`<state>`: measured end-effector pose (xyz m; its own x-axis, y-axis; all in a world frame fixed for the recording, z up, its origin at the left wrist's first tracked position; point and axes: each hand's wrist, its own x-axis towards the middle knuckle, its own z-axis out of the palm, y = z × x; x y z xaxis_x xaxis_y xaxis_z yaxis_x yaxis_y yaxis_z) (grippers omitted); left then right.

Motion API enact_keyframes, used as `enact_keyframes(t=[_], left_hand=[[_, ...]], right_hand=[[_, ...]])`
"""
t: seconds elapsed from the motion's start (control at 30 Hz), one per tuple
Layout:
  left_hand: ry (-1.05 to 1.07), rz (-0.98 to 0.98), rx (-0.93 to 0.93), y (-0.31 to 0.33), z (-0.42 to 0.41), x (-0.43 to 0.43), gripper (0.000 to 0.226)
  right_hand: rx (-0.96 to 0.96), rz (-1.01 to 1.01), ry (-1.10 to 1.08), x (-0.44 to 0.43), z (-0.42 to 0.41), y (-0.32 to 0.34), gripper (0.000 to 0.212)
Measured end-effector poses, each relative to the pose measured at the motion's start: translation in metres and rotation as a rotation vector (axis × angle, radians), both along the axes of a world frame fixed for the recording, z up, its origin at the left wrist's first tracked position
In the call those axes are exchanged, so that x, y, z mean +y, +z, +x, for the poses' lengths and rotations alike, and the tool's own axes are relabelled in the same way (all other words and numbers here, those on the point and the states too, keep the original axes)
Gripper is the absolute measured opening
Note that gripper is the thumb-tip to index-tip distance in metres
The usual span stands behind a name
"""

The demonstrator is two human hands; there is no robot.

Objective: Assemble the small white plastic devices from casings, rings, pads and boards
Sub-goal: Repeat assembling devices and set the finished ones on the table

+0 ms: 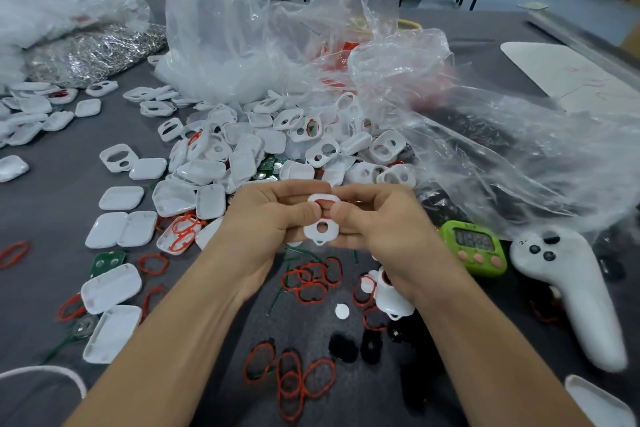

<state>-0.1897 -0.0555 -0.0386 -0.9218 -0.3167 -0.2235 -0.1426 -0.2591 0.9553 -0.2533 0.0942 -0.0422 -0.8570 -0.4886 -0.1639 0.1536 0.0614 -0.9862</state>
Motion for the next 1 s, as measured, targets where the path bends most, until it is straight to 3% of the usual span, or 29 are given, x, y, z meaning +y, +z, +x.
enact_keyframes(t=[0.3, 0.4, 0.5, 0.6, 0.7, 0.77, 0.87, 1.0], left_hand=[[0.285, -0.828, 0.177, -0.011, 0.007, 0.022, 0.048], [0.173, -0.998, 0.167, -0.015, 0.006, 0.019, 0.055], [0.075, -0.829, 0.226, -0.007, 0.007, 0.018, 0.055], [0.250, -0.702, 0.227, -0.002, 0.006, 0.010, 0.049], [0.053, -0.551, 0.103, -0.002, 0.005, 0.004, 0.042], [-0.041, -0.356, 0.089, -0.002, 0.004, 0.003, 0.030], [0.128, -0.196, 0.092, -0.001, 0.000, -0.003, 0.027], [0.365, 0.033, 0.089, 0.001, -0.005, -0.017, 0.020]], right_hand=[[0.186, 0.054, -0.147, -0.015, 0.005, -0.007, 0.019], [0.213, 0.078, -0.109, -0.015, 0.009, -0.008, 0.018], [0.262, 0.118, -0.184, -0.012, 0.004, -0.009, 0.016], [0.138, 0.009, -0.210, -0.009, 0.001, -0.002, 0.025], [0.029, -0.127, -0.136, -0.008, 0.006, 0.009, 0.022], [0.220, 0.053, -0.180, -0.004, 0.005, 0.008, 0.006], [0.670, 0.457, -0.315, 0.006, -0.001, 0.008, 0.018], [0.798, 0.716, -0.089, 0.013, -0.003, 0.015, 0.005]])
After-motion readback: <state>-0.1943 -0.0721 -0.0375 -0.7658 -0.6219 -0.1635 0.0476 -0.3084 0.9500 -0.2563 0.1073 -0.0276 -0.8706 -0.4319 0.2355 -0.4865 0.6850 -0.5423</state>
